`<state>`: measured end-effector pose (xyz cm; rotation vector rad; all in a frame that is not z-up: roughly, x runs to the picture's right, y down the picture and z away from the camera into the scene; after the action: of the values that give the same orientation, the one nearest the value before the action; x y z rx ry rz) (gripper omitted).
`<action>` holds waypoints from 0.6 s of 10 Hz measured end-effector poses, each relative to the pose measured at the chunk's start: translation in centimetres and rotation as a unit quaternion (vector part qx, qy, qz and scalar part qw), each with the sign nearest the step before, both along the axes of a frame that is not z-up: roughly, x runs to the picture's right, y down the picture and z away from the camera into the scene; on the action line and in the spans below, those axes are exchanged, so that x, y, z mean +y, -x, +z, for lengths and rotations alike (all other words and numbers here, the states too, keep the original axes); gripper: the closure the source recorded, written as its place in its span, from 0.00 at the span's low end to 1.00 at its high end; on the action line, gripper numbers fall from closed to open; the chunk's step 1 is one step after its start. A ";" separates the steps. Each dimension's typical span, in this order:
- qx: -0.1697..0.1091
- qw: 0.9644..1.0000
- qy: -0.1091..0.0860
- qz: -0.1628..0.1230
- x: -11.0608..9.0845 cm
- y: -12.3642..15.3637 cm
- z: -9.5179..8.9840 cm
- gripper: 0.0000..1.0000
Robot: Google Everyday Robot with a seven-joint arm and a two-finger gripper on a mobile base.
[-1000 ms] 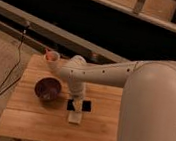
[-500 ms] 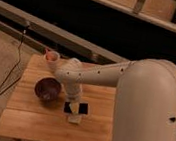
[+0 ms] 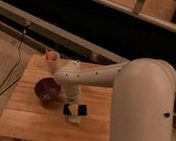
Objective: Place the eraser on the white sponge
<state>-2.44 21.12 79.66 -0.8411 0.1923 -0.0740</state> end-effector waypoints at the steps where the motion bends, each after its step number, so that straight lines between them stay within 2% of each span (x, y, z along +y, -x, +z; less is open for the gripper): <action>1: 0.000 1.000 0.002 -0.002 0.2 -0.1 0.1 1.00; 6: 0.003 1.000 0.007 -0.005 0.9 -0.5 0.7 0.99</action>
<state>-1.95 21.99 80.40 -0.8538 0.2026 -0.0824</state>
